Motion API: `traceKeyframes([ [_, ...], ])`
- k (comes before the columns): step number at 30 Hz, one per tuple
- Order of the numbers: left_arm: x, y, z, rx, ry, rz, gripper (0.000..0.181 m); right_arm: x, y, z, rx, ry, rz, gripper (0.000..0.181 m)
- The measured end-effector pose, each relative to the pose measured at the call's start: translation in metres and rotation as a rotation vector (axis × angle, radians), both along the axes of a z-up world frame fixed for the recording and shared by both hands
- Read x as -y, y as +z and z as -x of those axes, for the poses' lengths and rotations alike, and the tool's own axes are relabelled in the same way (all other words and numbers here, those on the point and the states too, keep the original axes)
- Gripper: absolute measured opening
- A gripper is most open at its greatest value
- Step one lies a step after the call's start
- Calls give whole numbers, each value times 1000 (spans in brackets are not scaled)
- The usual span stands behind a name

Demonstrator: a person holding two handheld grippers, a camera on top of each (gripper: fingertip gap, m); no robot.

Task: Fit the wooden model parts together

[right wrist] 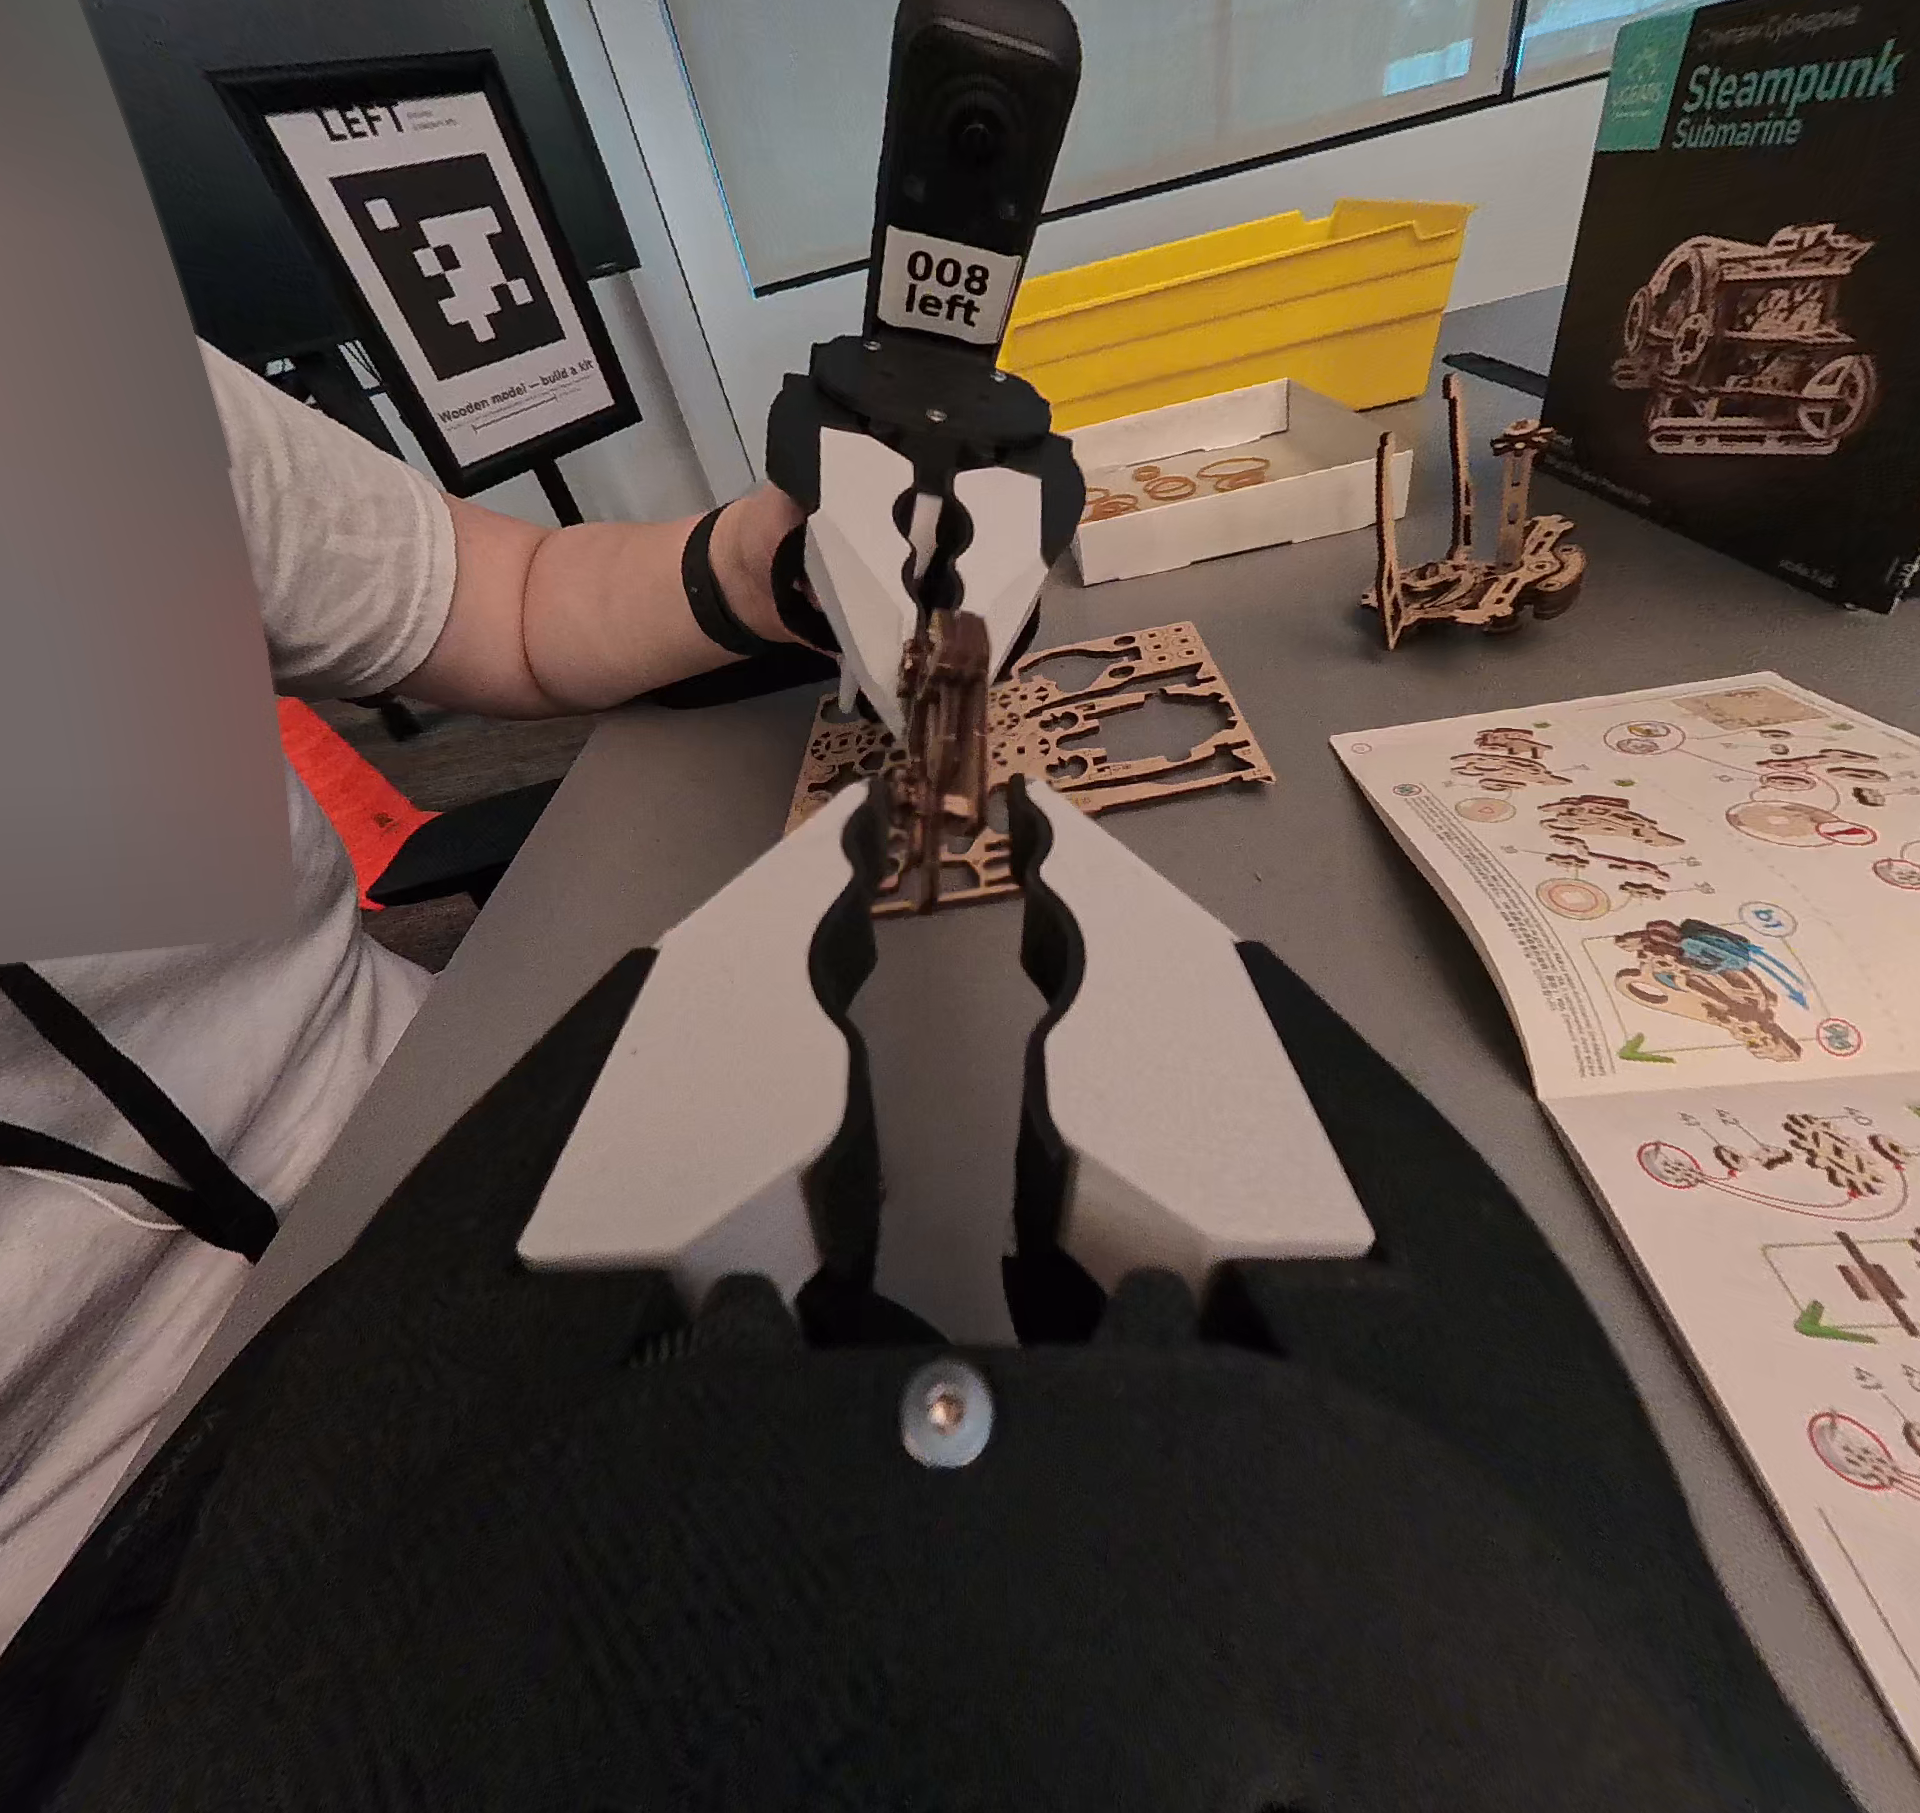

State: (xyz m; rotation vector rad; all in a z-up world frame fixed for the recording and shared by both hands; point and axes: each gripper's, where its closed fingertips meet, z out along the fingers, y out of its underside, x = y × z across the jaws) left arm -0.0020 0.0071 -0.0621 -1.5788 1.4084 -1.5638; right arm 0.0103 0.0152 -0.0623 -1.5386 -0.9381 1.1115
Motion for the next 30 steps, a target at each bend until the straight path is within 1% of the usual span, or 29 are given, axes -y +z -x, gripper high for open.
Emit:
traceKeyframes([
  [1, 0, -2, 0, -9, -3, -8, 0, 1, -1, 0, 5, 7, 7, 16],
  [4, -3, -9, -1, -39, 17, -49, 0, -2, -8, -1, 55, -11, 22, 16],
  [5, -5, -13, -1, -58, 29, -76, 3, -3, -10, -1, 72, -20, 22, 16],
  [7, -18, -25, -1, -130, 92, -172, 17, -6, -14, -4, 105, -42, 42, 16],
  [9, -37, -37, 3, -206, 176, -325, 31, -11, -20, -9, 140, -76, 85, 16],
  [12, -74, -44, 14, -313, 354, -646, 38, -26, -41, -25, 256, -175, 155, 16],
  [14, -98, -44, 25, -404, 480, -868, 43, -33, -52, -34, 305, -226, 191, 16],
  [15, -106, -43, 29, -435, 525, -940, 45, -34, -54, -36, 306, -237, 208, 16],
  [16, -109, -44, 31, -456, 549, -971, 47, -35, -56, -37, 299, -243, 227, 16],
  [22, -121, -44, 41, -504, 649, -899, 61, -40, -73, -43, 333, -284, 307, 17],
  [25, -130, -43, 48, -515, 705, -850, 64, -41, -75, -43, 329, -294, 329, 17],
  [30, -134, -50, 53, -552, 724, -785, 68, -44, -81, -48, 358, -331, 347, 17],
])
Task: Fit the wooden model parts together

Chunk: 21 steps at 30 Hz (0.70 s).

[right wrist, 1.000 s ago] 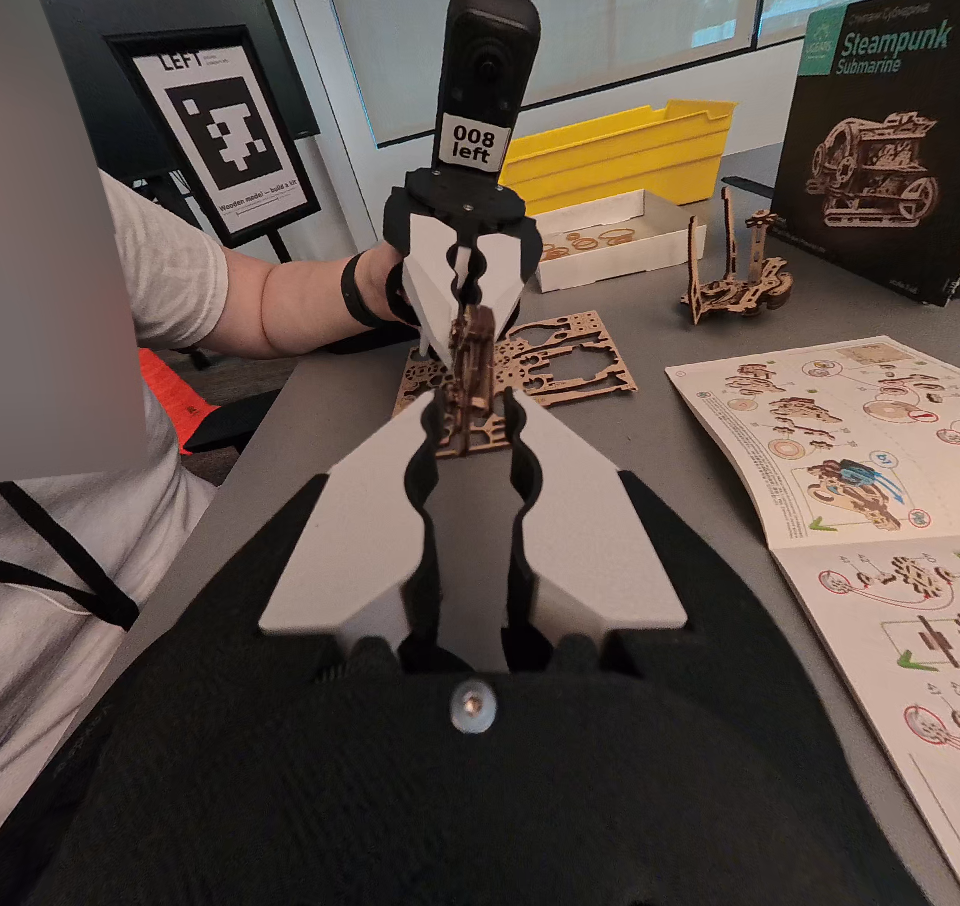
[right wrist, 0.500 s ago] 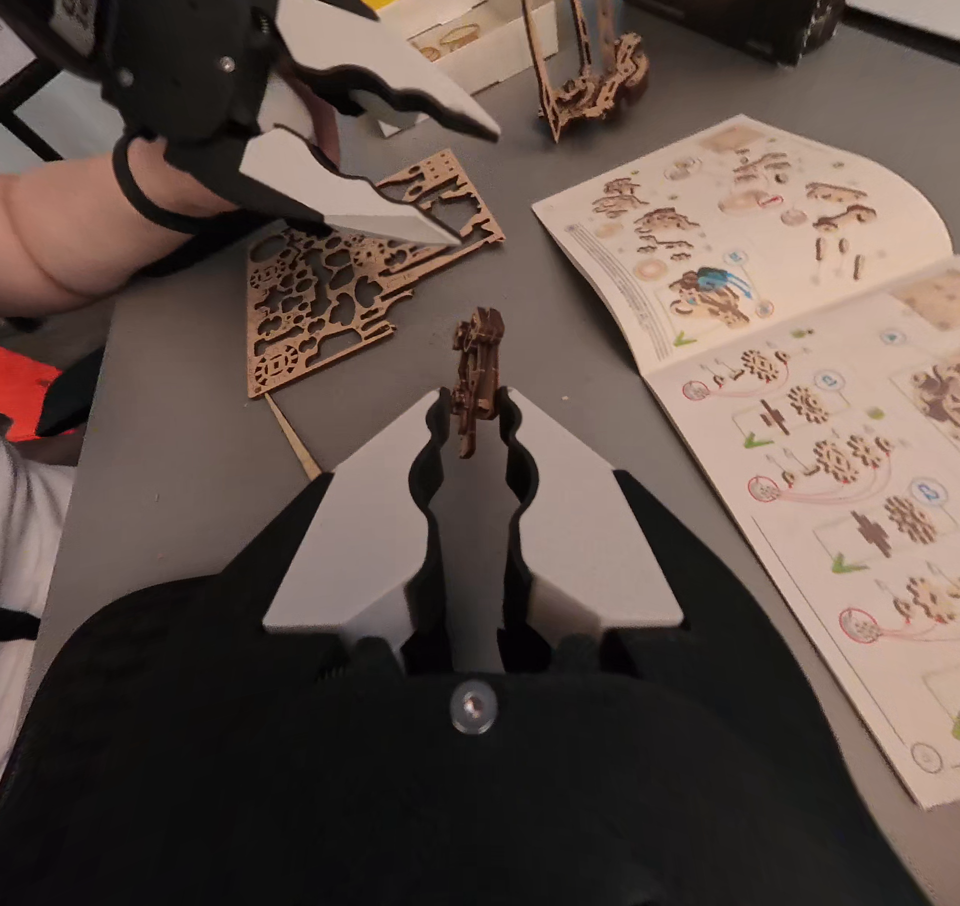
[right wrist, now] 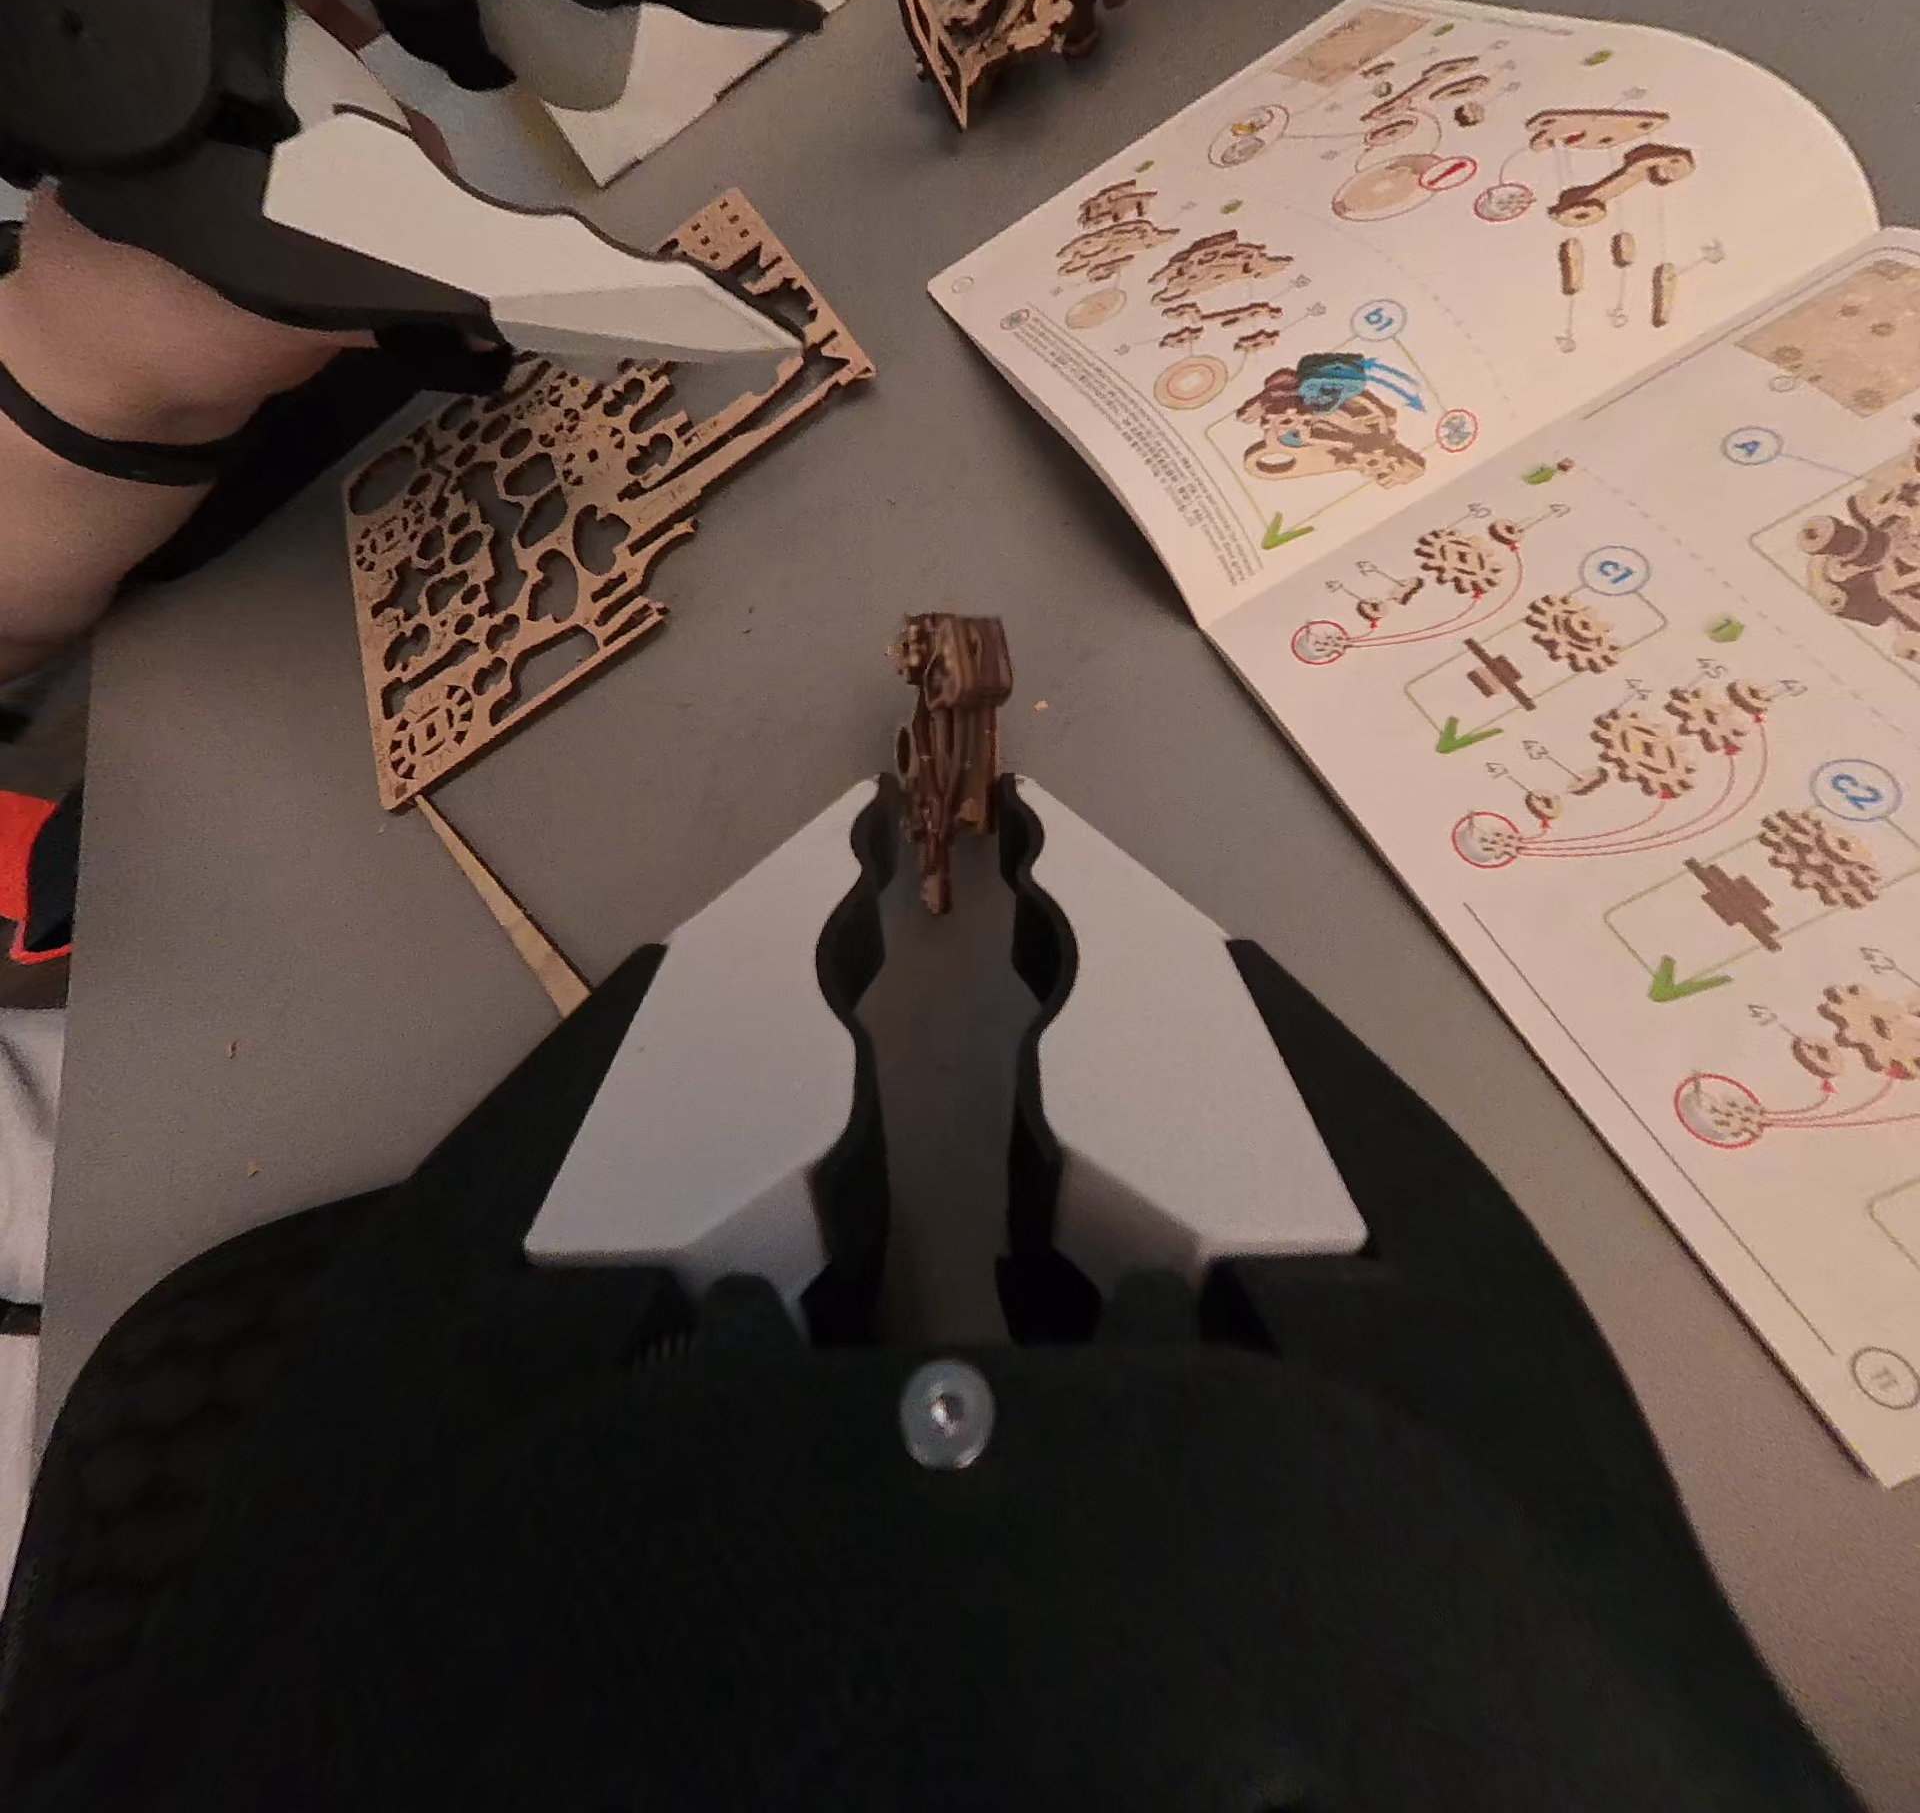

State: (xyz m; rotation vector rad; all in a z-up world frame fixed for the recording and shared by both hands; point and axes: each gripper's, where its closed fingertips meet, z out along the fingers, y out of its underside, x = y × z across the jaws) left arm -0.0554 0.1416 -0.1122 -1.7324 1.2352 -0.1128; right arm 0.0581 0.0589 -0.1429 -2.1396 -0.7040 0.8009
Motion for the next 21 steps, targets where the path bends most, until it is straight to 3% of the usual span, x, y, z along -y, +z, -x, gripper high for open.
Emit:
traceKeyframes([
  [13, 1, -7, 0, 9, 7, 63, 71, -6, -8, -5, 138, -12, -76, 30],
  [21, 1, -4, 0, 45, 12, 87, 75, -23, 24, -24, 278, -149, -311, 59],
])
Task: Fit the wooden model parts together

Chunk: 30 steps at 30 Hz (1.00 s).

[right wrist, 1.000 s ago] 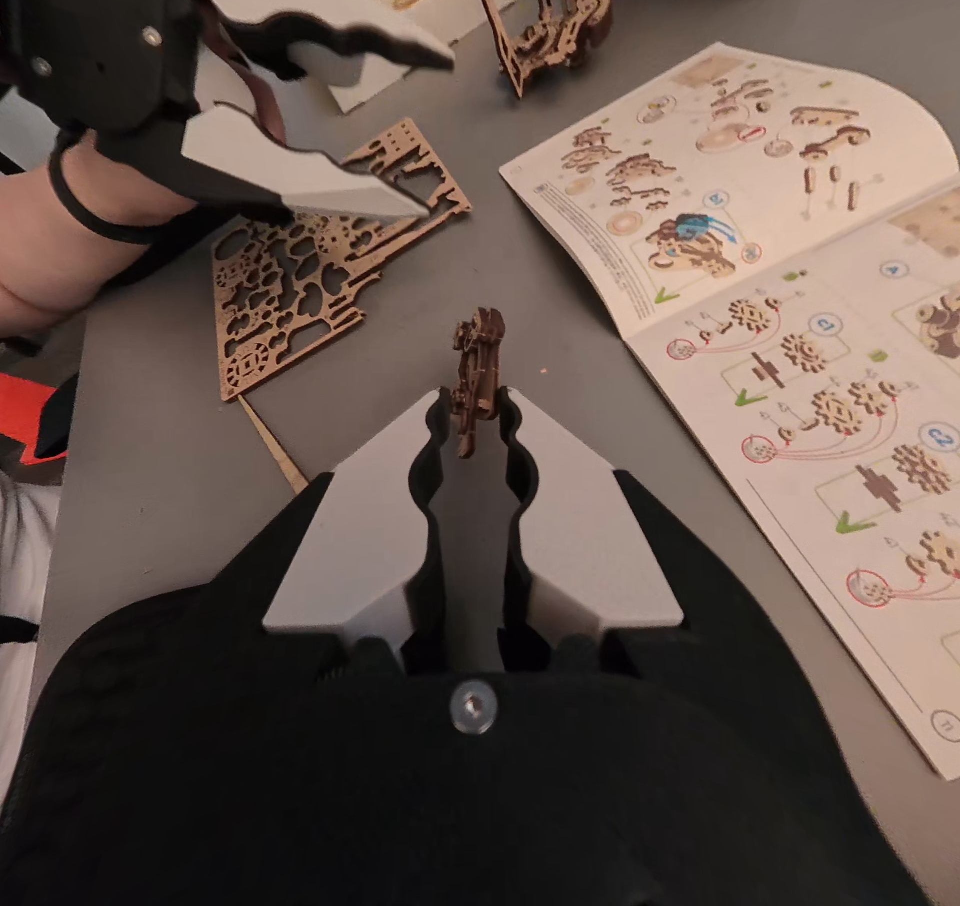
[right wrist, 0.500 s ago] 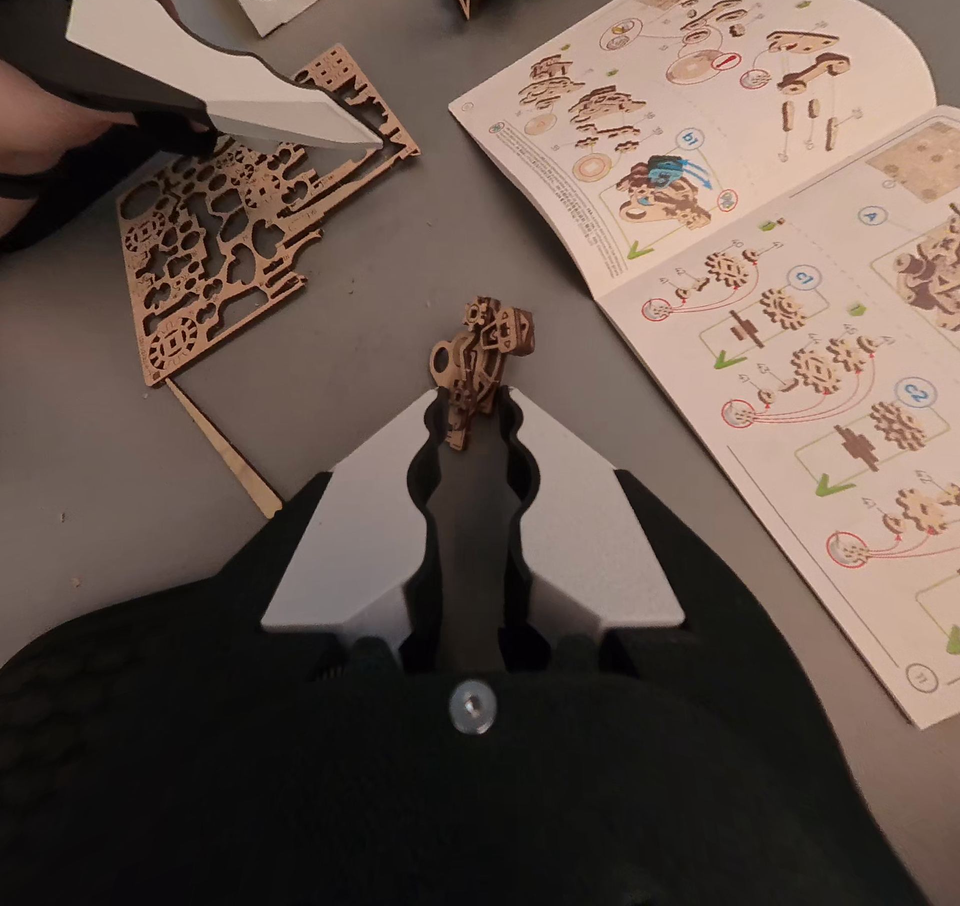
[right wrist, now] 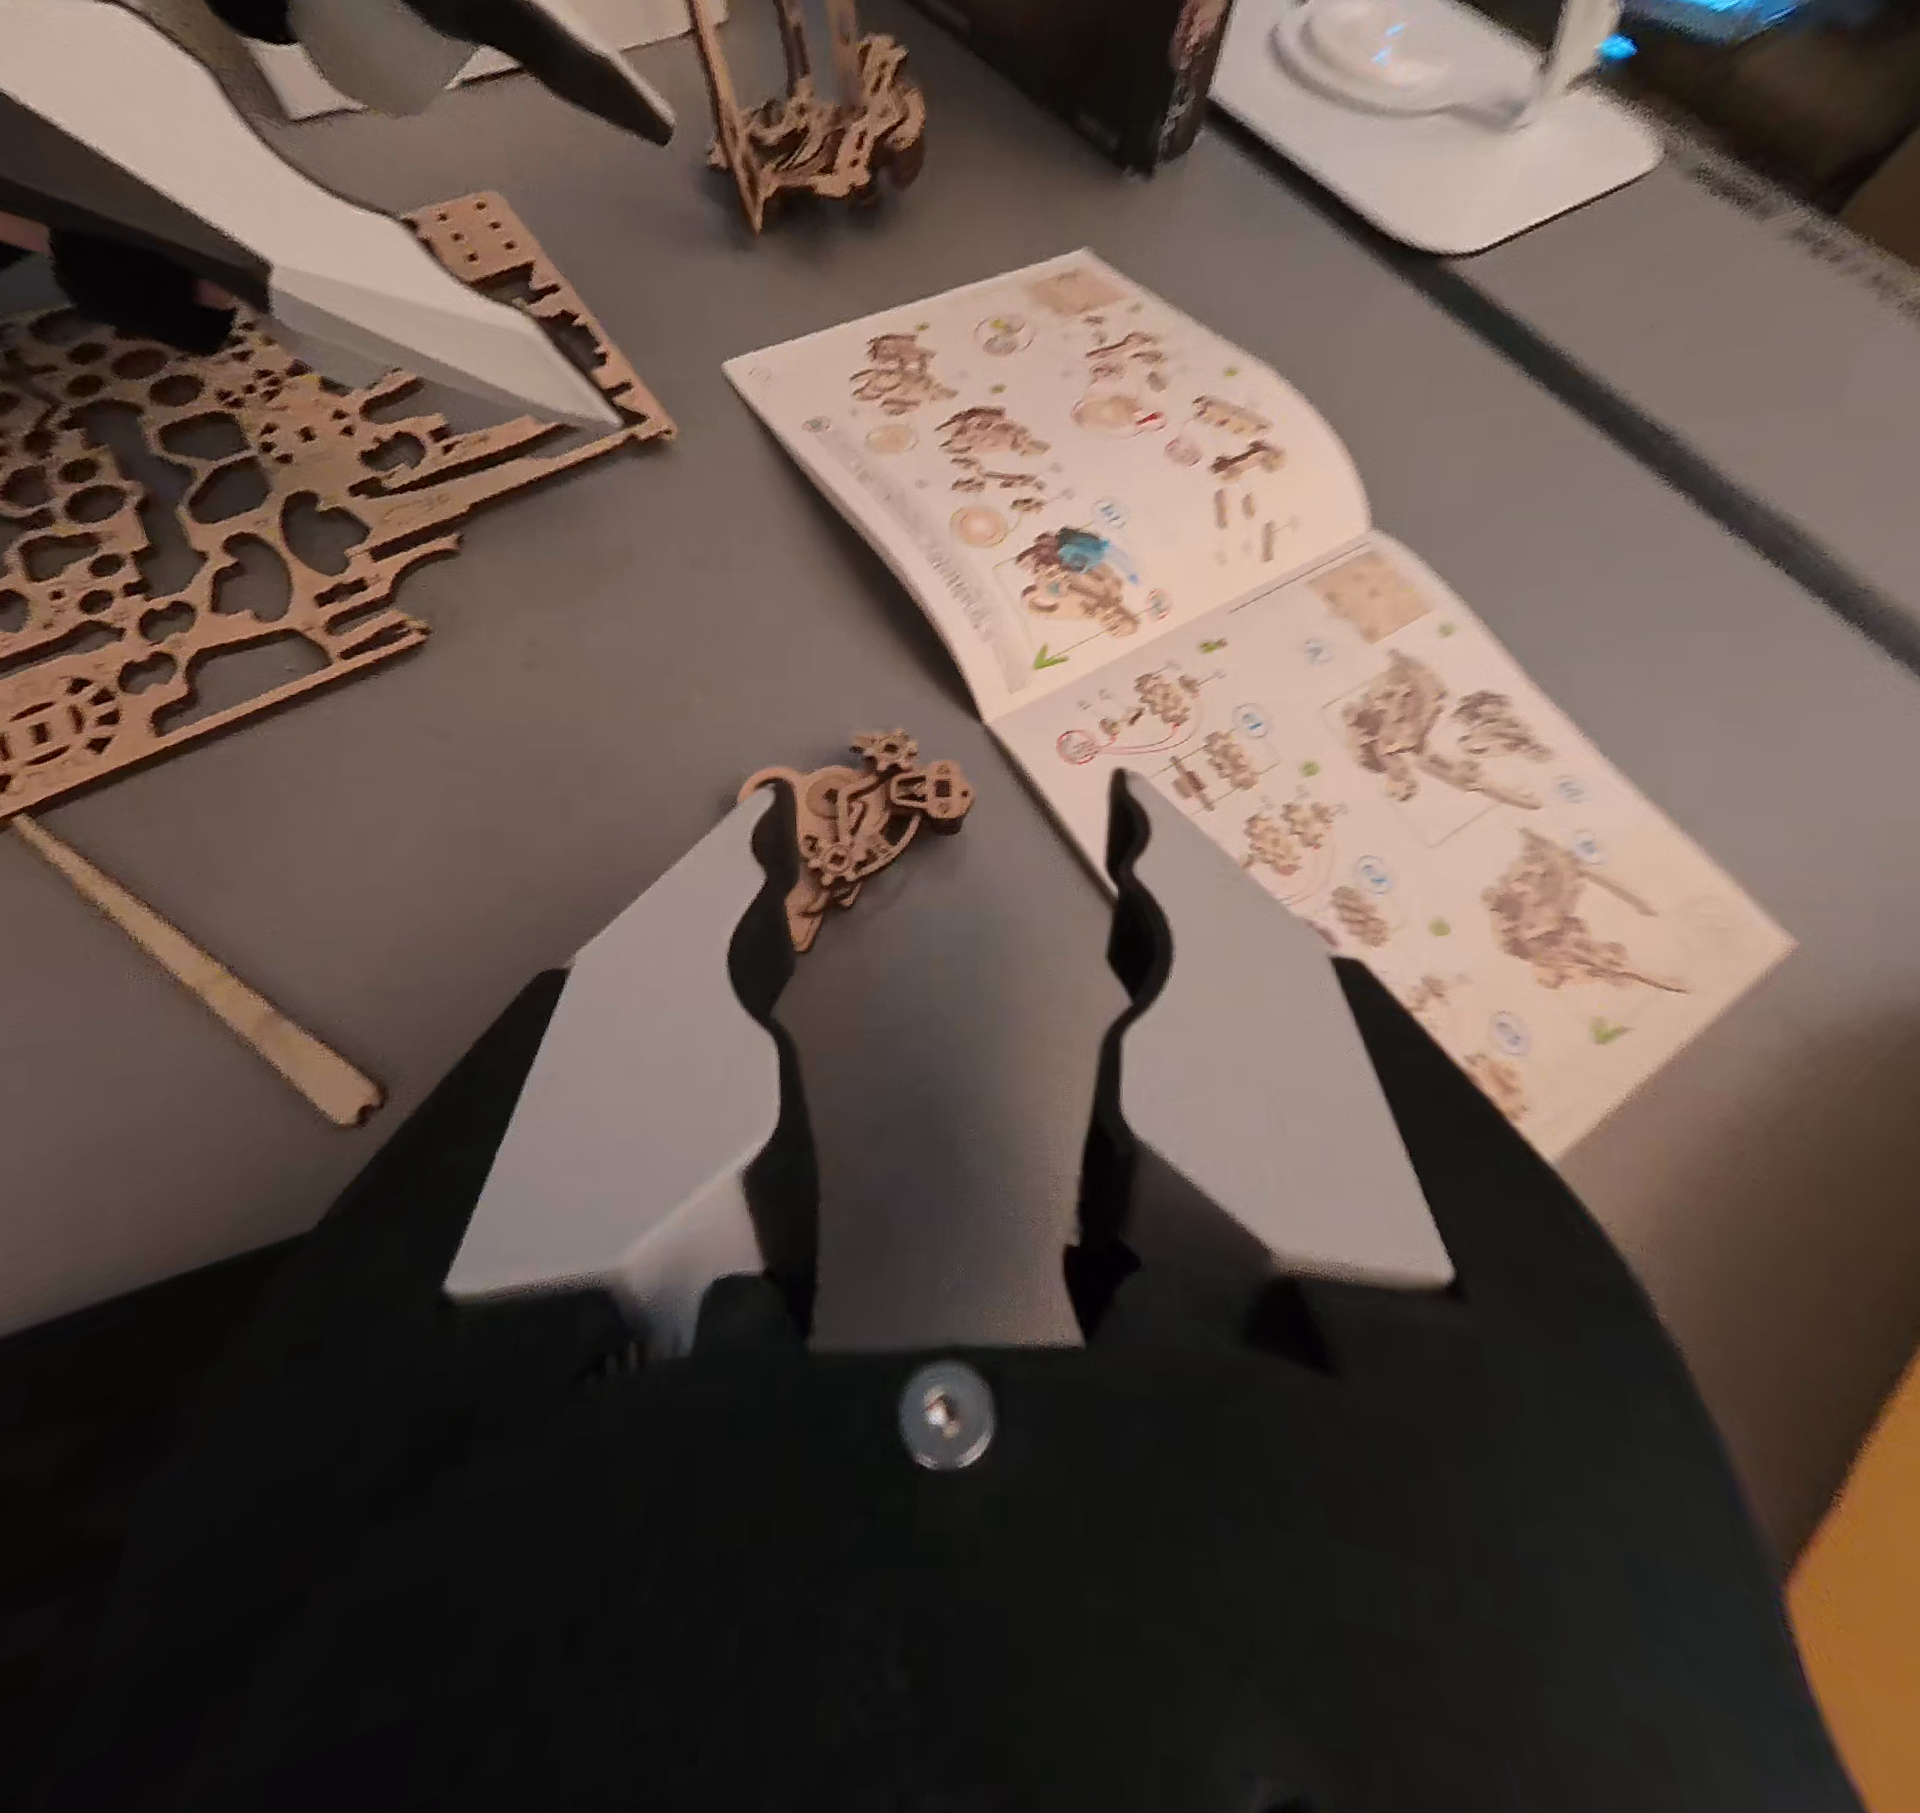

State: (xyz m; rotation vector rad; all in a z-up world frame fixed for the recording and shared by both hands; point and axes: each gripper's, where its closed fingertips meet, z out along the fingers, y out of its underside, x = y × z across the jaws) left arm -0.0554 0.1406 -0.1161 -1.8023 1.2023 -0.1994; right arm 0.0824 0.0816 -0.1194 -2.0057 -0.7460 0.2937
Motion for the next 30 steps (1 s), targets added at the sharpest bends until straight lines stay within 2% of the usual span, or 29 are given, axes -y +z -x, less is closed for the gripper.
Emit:
traceKeyframes([
  [2, -1, 5, 0, 19, 4, -11, 77, -4, 7, -5, 33, -53, -49, 72],
  [5, -3, 18, 1, 76, 20, -14, 81, -10, 22, -21, 100, -176, -119, 79],
  [9, -2, 48, 2, 185, 40, -48, 86, -12, 49, -35, 126, -291, -209, 91],
  [15, -5, 92, 15, 221, 117, -159, 105, 12, 68, -62, 183, -454, -279, 109],
  [18, -16, 116, 21, 33, 184, -332, 112, 29, 75, -75, 173, -524, -300, 111],
  [21, -30, 156, 32, -268, 263, -633, 115, 47, 75, -81, 114, -556, -283, 113],
  [24, -27, 190, 35, -547, 282, -888, 116, 66, 69, -91, 92, -587, -258, 113],
  [27, -11, 206, 27, -752, 235, -1068, 114, 86, 61, -104, 81, -625, -249, 113],
  [30, 11, 207, 19, -851, 167, -1169, 111, 104, 52, -115, 69, -664, -225, 113],
])
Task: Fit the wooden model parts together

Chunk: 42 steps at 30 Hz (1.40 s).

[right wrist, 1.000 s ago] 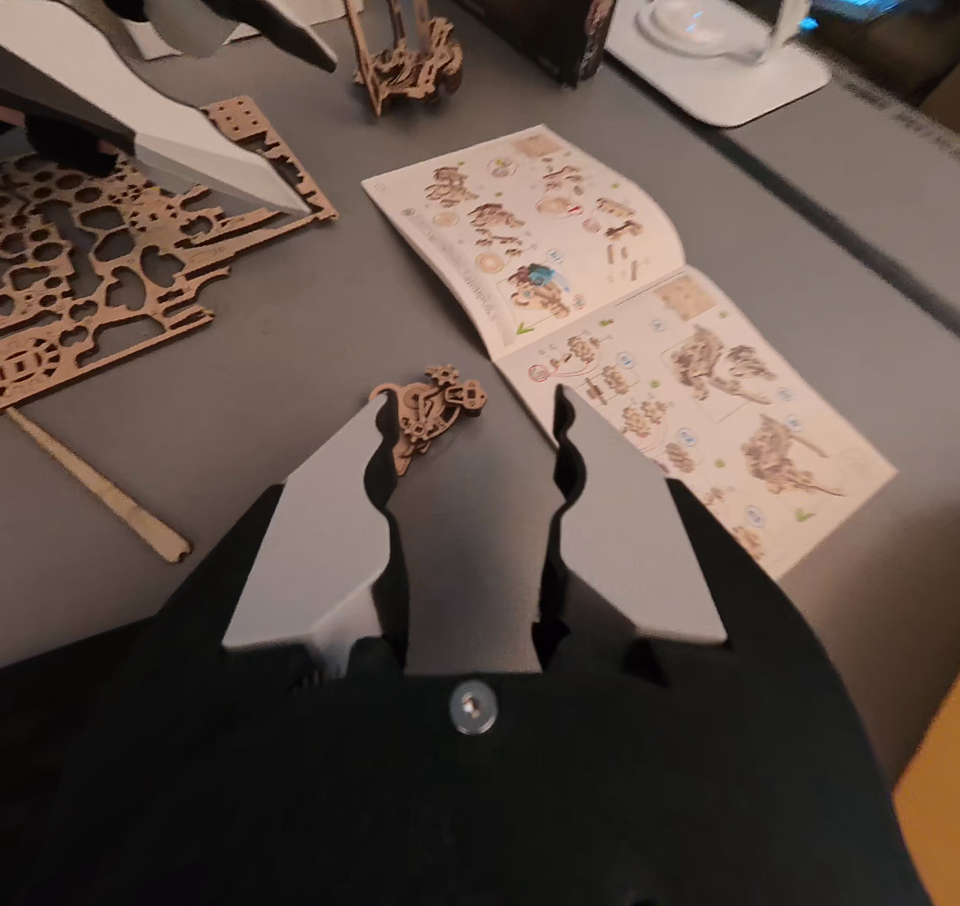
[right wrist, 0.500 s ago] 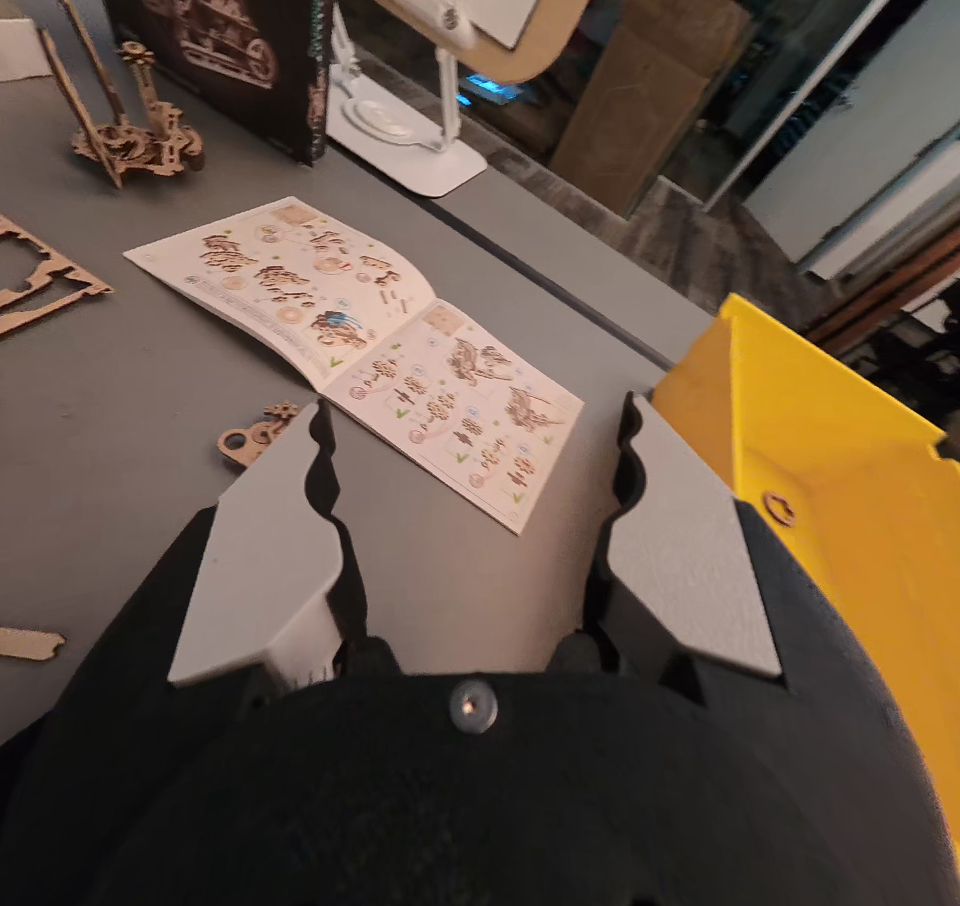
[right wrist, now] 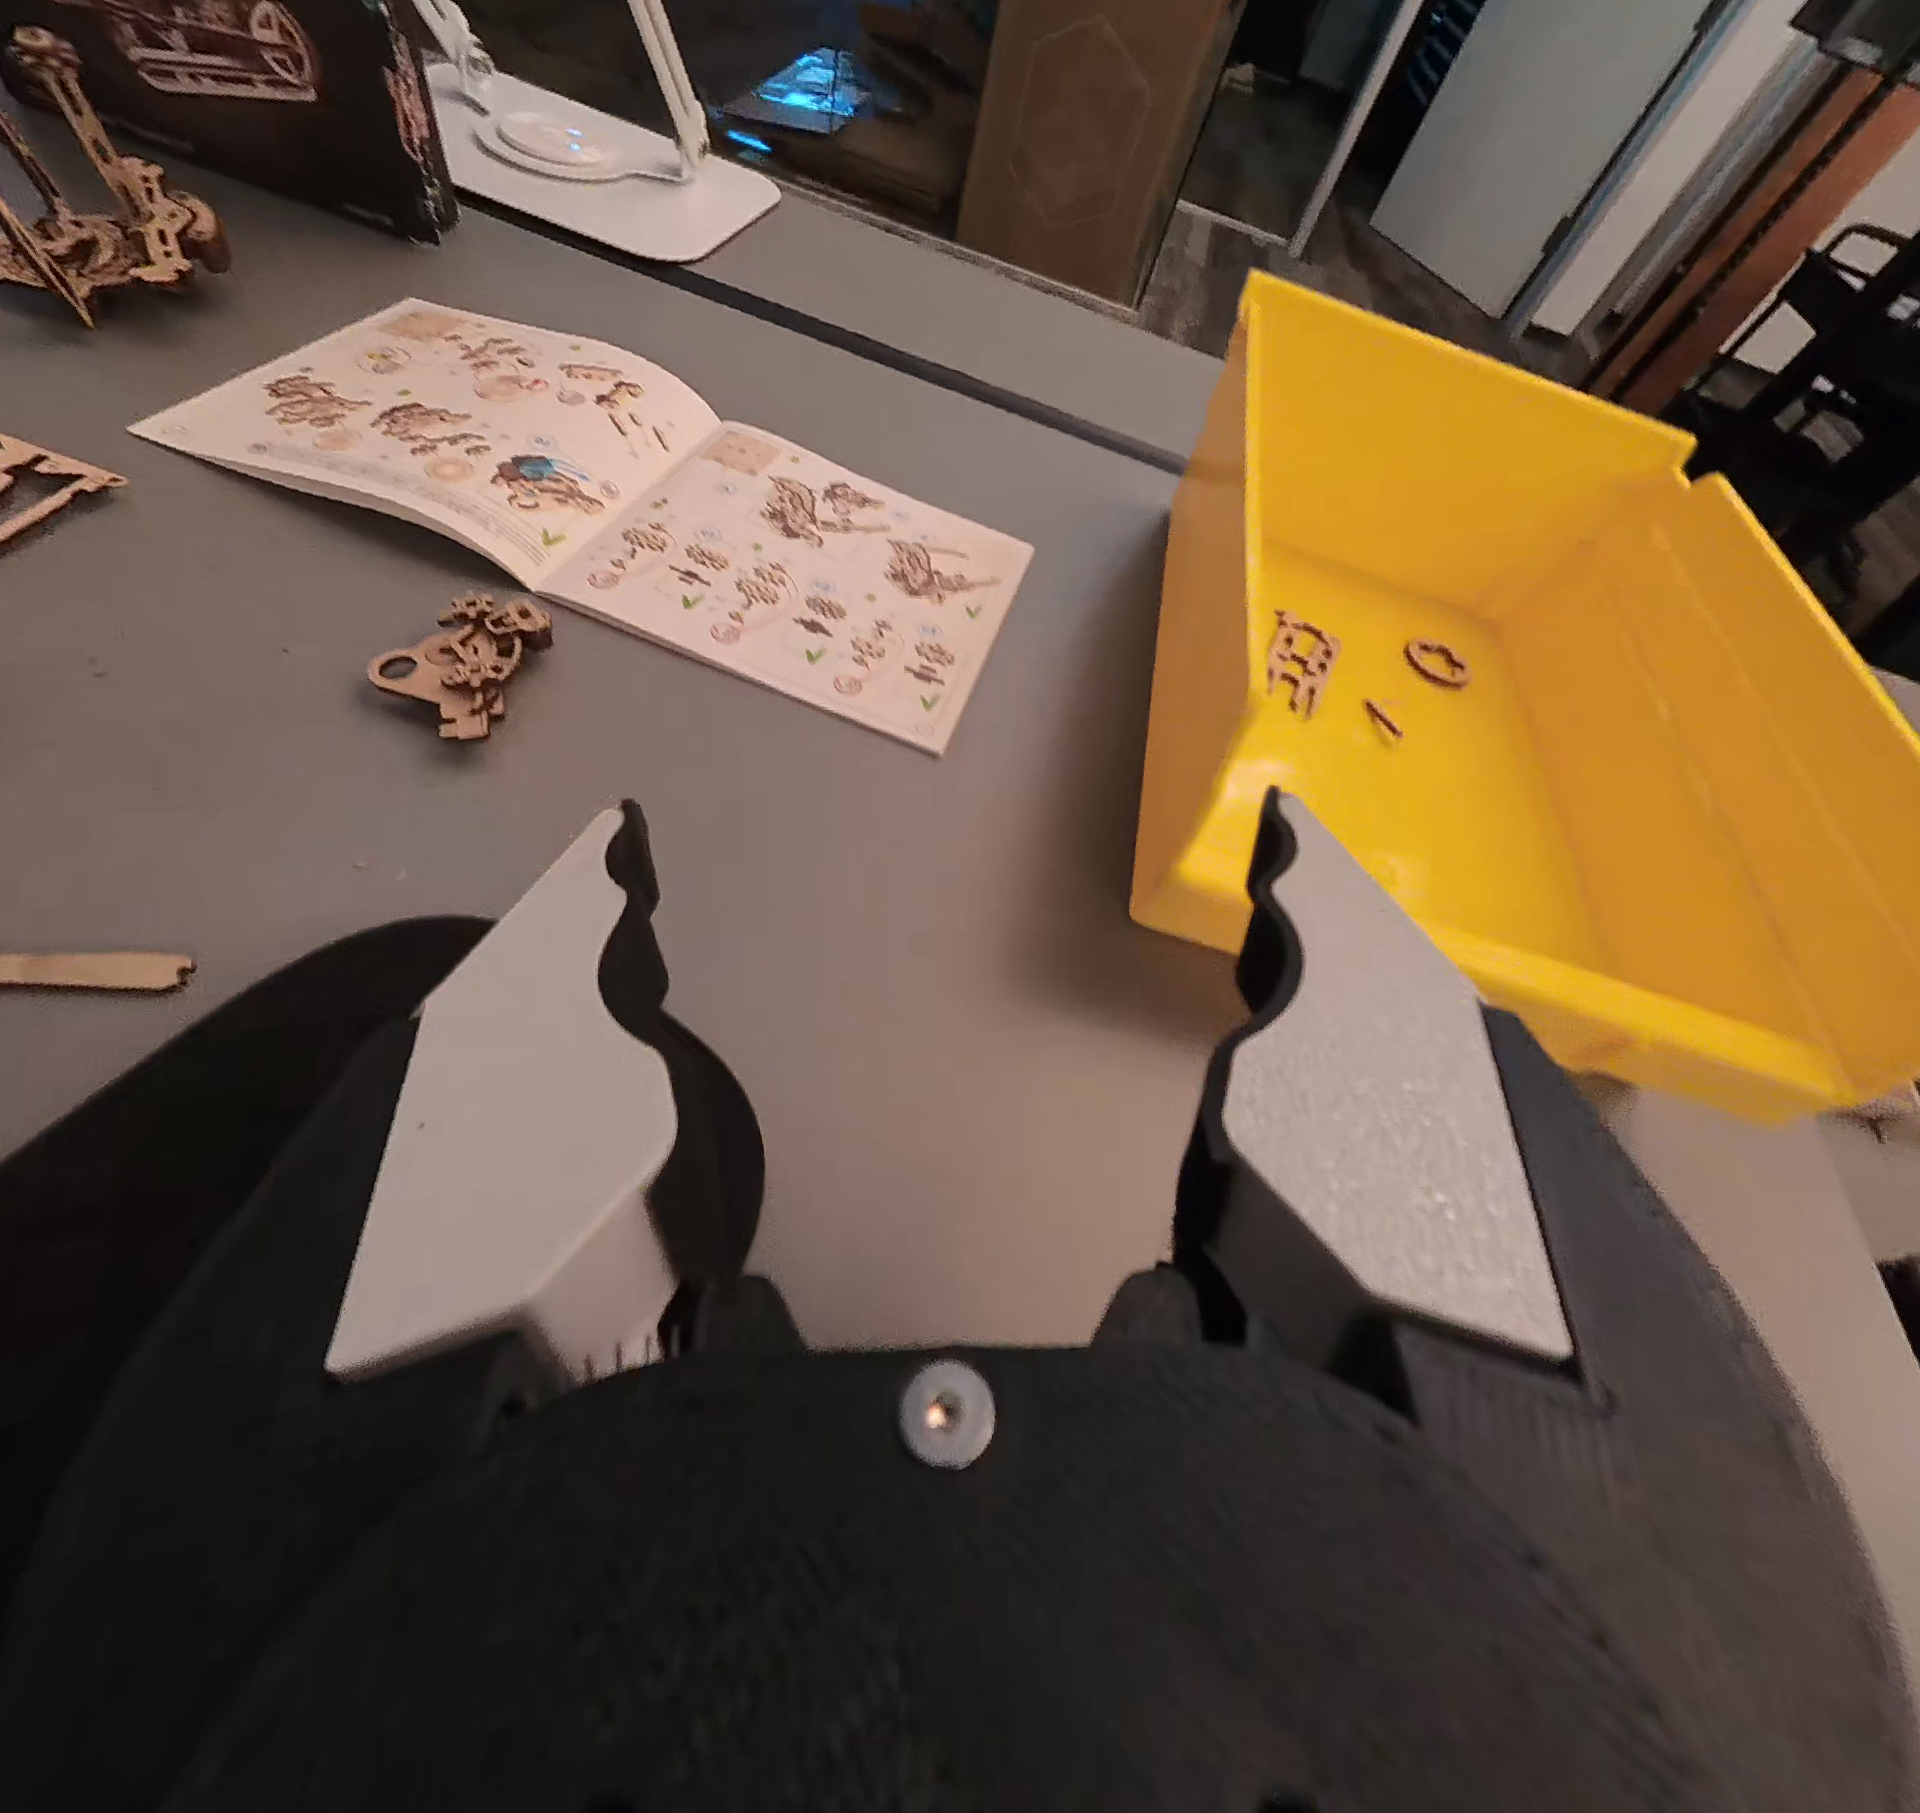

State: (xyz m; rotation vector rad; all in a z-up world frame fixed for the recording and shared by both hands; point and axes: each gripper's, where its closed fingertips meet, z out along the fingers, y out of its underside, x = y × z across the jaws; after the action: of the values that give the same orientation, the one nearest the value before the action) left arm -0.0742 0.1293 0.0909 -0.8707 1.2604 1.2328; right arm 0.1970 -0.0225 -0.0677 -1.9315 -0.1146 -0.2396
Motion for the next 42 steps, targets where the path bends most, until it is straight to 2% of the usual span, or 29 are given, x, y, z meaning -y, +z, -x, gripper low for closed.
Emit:
traceKeyframes([
  [4, 20, -4, 3, 11, -14, 30, 111, 18, -6, -6, -22, -31, 2, 113],
  [7, 26, -8, 21, 138, -3, 142, 111, 29, -7, -11, 5, -60, 5, 113],
  [9, 29, -10, 46, 329, 7, 267, 113, 36, -9, -14, 18, -80, 11, 115],
  [11, 32, -14, 80, 592, 8, 404, 112, 44, -10, -19, 35, -107, 11, 116],
  [14, 40, -39, 121, 946, -1, 621, 113, 54, -15, -35, 78, -183, 14, 121],
  [17, 52, -72, 142, 1159, 2, 739, 115, 50, -18, -38, 97, -225, 10, 128],
  [20, 65, -105, 144, 1288, 3, 813, 117, 40, -22, -28, 83, -217, 10, 133],
  [24, 75, -137, 146, 1393, 18, 866, 118, 32, -35, -18, 68, -200, 50, 134],
  [27, 74, -151, 159, 1429, 61, 880, 118, 30, -42, -18, 35, -203, 75, 134],
  [32, 66, -157, 201, 1456, 154, 827, 121, 34, -52, -28, -92, -220, 93, 135],
  [36, 61, -165, 242, 1498, 242, 783, 121, 39, -62, -41, -91, -234, 119, 134],
  [42, 53, -180, 282, 1548, 332, 752, 121, 35, -71, -41, -120, -214, 171, 133],
])
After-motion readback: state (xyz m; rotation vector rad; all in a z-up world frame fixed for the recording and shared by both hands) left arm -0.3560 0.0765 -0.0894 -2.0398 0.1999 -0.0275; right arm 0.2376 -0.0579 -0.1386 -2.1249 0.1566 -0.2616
